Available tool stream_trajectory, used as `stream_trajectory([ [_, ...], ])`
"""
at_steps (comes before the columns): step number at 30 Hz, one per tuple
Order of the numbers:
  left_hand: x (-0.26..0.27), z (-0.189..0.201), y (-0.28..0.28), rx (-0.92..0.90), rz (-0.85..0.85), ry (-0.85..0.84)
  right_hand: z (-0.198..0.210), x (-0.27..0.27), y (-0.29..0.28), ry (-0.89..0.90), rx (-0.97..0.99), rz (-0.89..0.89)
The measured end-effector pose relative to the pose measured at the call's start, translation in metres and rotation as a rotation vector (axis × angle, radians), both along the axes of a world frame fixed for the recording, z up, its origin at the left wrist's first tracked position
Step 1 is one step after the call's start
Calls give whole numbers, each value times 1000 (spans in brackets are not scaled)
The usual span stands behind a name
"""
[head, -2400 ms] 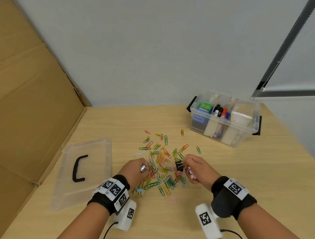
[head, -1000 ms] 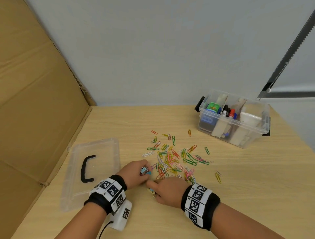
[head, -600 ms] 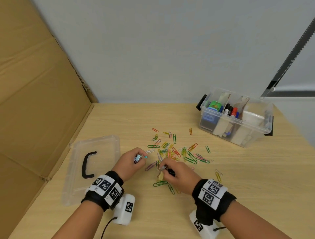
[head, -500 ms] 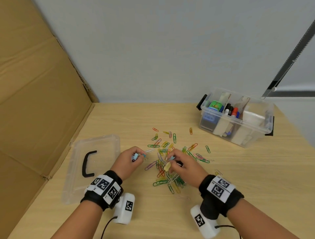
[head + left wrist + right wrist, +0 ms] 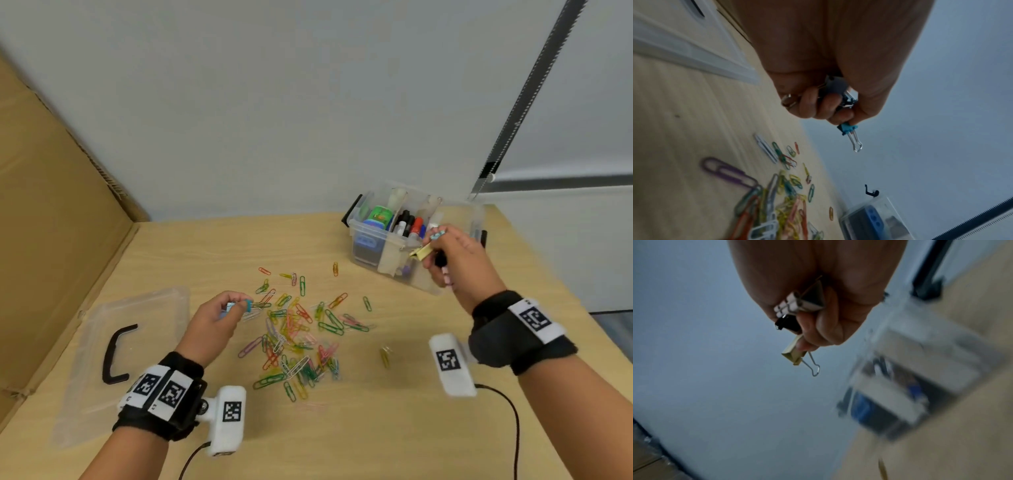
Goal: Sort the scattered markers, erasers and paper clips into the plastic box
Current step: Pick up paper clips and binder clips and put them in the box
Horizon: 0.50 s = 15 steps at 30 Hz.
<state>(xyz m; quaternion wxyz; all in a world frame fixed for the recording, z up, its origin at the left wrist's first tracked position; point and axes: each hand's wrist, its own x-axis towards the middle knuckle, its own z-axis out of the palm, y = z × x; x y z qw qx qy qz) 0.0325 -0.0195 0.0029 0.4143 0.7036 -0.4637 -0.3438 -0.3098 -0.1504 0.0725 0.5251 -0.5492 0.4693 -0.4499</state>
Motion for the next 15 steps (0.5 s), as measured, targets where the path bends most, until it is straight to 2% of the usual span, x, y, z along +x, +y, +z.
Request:
stream_trajectory([
  [3, -20, 10, -11, -15, -20, 15, 23, -25, -27, 91, -74, -88],
  [7, -58, 22, -22, -60, -61, -44, 40, -50, -74, 215, -98, -162],
  [15, -106, 18, -32, -2, -89, -135, 17, -65, -148, 670, 21, -107],
])
